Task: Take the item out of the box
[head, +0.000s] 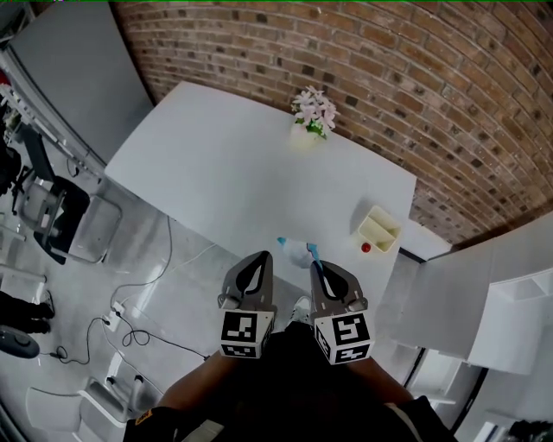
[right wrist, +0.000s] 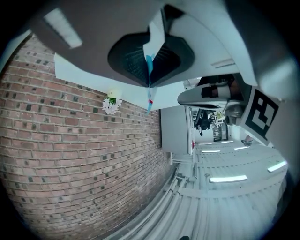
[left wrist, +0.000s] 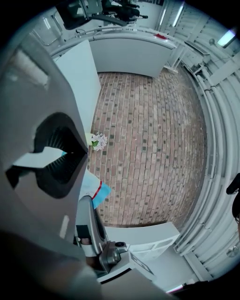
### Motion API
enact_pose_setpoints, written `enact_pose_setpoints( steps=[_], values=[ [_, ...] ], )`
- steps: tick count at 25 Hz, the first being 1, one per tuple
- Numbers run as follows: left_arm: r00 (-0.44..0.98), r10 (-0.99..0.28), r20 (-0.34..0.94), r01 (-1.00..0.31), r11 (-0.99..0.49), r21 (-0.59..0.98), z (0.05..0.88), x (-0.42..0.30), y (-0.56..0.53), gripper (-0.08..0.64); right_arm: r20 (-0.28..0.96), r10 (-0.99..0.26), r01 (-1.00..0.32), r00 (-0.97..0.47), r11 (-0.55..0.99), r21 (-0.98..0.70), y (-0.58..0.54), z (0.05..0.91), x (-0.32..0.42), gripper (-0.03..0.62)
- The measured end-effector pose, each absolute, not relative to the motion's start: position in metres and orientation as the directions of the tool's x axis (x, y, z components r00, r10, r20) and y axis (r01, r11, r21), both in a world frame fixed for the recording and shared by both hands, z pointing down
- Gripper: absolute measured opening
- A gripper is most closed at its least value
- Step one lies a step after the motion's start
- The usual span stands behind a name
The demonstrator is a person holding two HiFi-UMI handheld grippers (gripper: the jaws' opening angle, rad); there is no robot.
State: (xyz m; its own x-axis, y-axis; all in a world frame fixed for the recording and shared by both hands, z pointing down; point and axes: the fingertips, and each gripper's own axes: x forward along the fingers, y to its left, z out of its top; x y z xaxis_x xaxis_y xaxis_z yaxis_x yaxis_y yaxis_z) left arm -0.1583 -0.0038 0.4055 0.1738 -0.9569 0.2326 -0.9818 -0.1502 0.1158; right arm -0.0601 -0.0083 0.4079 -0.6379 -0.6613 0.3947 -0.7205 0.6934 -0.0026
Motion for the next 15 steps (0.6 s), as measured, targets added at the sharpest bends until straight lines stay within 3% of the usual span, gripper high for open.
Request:
enact_pose_setpoints(
  steps=[15],
  values=[
    [0.124,-0.968,0.219,-0.99,-0.108,0.086,0.392,-0.206,0.045,0.005,0.371,-0.598,-0.653,-0.711,0.757,-0.031,0.03,0.4,-0.115,0.002]
  ],
)
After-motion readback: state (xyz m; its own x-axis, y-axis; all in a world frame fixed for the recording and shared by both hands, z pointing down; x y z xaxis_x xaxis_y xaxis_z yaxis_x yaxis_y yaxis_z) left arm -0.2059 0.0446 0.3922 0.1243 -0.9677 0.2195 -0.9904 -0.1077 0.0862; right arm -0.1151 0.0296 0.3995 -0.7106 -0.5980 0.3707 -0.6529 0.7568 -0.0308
